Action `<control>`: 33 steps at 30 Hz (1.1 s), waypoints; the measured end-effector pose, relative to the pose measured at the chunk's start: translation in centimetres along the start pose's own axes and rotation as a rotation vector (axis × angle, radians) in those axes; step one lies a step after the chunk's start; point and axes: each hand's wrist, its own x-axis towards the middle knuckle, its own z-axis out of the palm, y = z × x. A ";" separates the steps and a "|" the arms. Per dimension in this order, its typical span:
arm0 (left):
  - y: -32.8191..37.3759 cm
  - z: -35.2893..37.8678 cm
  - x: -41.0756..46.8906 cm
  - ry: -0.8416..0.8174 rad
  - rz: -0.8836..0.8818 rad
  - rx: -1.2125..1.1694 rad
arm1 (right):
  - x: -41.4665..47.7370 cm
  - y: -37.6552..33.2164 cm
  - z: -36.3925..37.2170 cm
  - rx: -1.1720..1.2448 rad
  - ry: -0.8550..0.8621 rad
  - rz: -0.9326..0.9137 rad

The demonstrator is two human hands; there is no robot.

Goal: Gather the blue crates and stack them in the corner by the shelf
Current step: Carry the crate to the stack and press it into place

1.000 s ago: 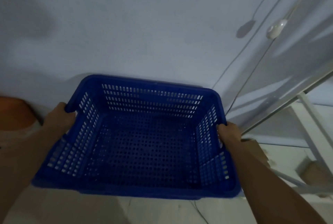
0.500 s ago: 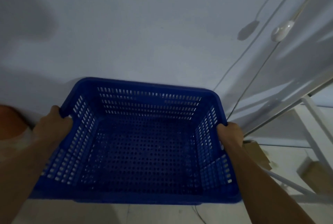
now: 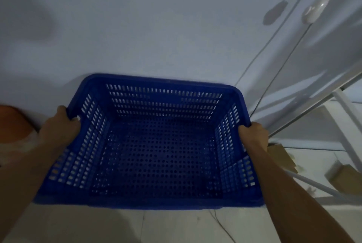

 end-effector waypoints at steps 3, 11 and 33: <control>0.1 0.3 0.0 0.017 -0.005 0.018 | 0.0 0.1 0.1 -0.023 0.001 -0.023; 0.6 -1.2 -0.1 -0.086 -0.044 -0.063 | -2.2 -0.3 -1.3 -0.165 -0.075 -0.047; 9.4 5.5 -24.0 -0.356 0.262 0.220 | -25.0 -5.1 5.0 -0.566 -0.541 -0.459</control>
